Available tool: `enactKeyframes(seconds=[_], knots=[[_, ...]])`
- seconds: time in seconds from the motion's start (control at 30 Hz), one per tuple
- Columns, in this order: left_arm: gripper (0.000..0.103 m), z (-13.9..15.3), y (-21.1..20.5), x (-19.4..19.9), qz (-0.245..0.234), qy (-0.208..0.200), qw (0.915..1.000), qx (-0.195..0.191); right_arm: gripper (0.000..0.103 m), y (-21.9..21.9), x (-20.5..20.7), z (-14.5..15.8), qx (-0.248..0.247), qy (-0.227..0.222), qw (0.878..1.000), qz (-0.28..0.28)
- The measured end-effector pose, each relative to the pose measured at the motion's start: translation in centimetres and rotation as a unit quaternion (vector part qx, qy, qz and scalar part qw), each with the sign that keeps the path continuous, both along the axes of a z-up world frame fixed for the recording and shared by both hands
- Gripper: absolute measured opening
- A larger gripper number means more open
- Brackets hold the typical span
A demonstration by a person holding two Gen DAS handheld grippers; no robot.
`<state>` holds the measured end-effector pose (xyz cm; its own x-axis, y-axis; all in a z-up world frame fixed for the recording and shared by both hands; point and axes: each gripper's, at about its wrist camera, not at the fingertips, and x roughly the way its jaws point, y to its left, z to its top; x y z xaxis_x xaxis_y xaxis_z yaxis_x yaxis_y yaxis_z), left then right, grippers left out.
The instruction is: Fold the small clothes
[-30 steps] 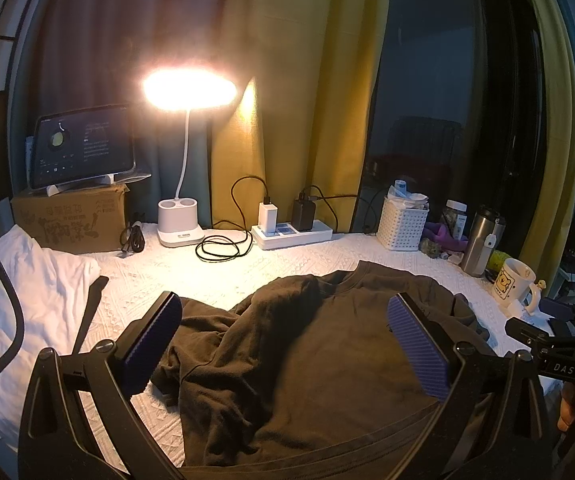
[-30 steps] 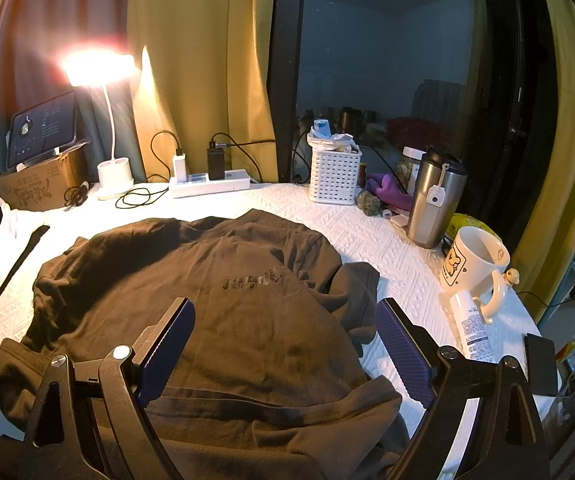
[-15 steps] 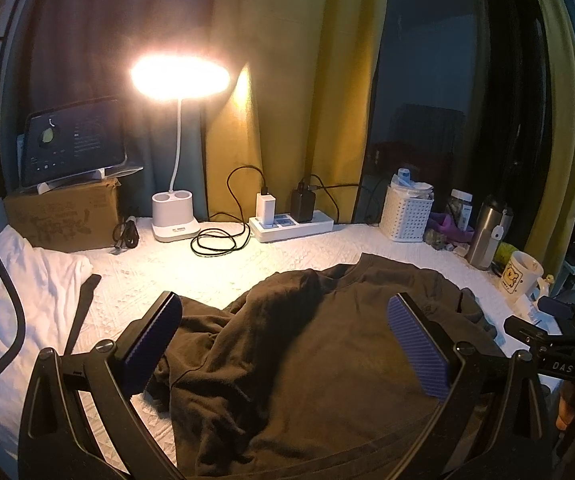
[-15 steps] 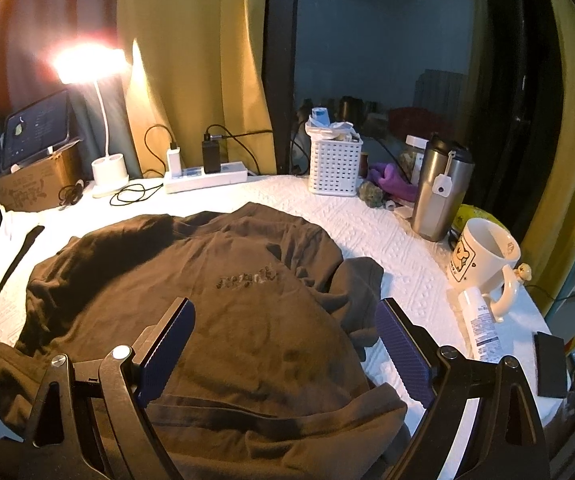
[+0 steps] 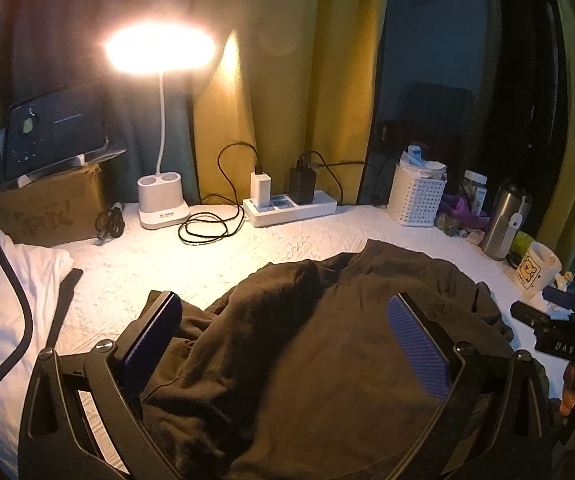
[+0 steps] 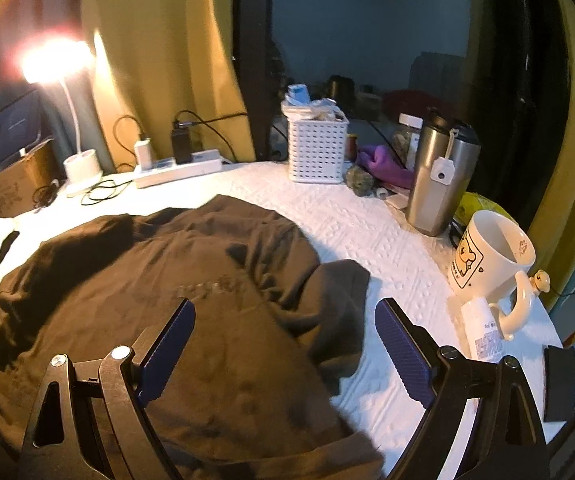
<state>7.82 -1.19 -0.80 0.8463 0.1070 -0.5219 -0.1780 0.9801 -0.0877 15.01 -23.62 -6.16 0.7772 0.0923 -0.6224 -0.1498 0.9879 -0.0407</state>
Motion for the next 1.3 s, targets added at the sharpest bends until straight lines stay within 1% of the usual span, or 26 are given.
enactKeyframes(seconds=[0.17, 0.43, 0.63, 0.83, 0.97, 1.03, 1.1, 1.13, 1.17, 1.23, 1.27, 1.3], knots=[[0.102, -0.9, 0.0, 1.9, 0.005, 0.020, 0.9998, -0.006, 0.092, -2.4, 2.9, -0.8, 0.009, 0.018, 1.000, -0.014], [0.102, -2.1, 0.8, 4.5, 0.029, 0.050, 0.9983, -0.012, 0.092, -5.2, 7.6, -2.1, -0.001, 0.040, 0.999, -0.029], [0.102, -2.9, 1.7, 6.1, 0.044, 0.062, 0.9970, -0.014, 0.092, -5.8, 10.5, -3.5, -0.008, 0.064, 0.998, -0.028], [0.102, -3.8, 2.6, 7.5, 0.049, 0.076, 0.9957, -0.018, 0.091, -5.3, 12.6, -4.8, -0.005, 0.081, 0.997, -0.017], [0.102, -4.3, 3.2, 8.0, 0.052, 0.082, 0.9951, -0.020, 0.083, -4.9, 13.6, -6.0, 0.004, 0.100, 0.995, -0.009], [0.102, -4.5, 3.5, 8.2, 0.052, 0.084, 0.9948, -0.022, 0.073, -4.7, 14.1, -6.6, 0.010, 0.112, 0.994, 0.000], [0.102, -4.7, 3.8, 8.3, 0.054, 0.087, 0.9944, -0.024, 0.070, -4.7, 14.3, -7.1, 0.014, 0.121, 0.993, 0.002], [0.102, -4.8, 3.9, 8.3, 0.055, 0.088, 0.9943, -0.025, 0.065, -4.6, 14.5, -7.5, 0.020, 0.129, 0.991, 0.005], [0.102, -4.8, 4.0, 8.3, 0.056, 0.088, 0.9942, -0.025, 0.064, -4.6, 14.5, -7.6, 0.021, 0.128, 0.991, 0.007], [0.102, -5.0, 4.1, 8.3, 0.056, 0.089, 0.9941, -0.025, 0.057, -4.5, 14.4, -7.6, 0.023, 0.127, 0.992, 0.011], [0.102, -5.1, 4.1, 8.2, 0.057, 0.090, 0.9940, -0.027, 0.056, -4.5, 14.3, -7.5, 0.022, 0.128, 0.992, 0.011], [0.102, -5.1, 4.1, 8.2, 0.057, 0.090, 0.9940, -0.028, 0.049, -4.5, 14.3, -7.5, 0.024, 0.127, 0.991, 0.014]])
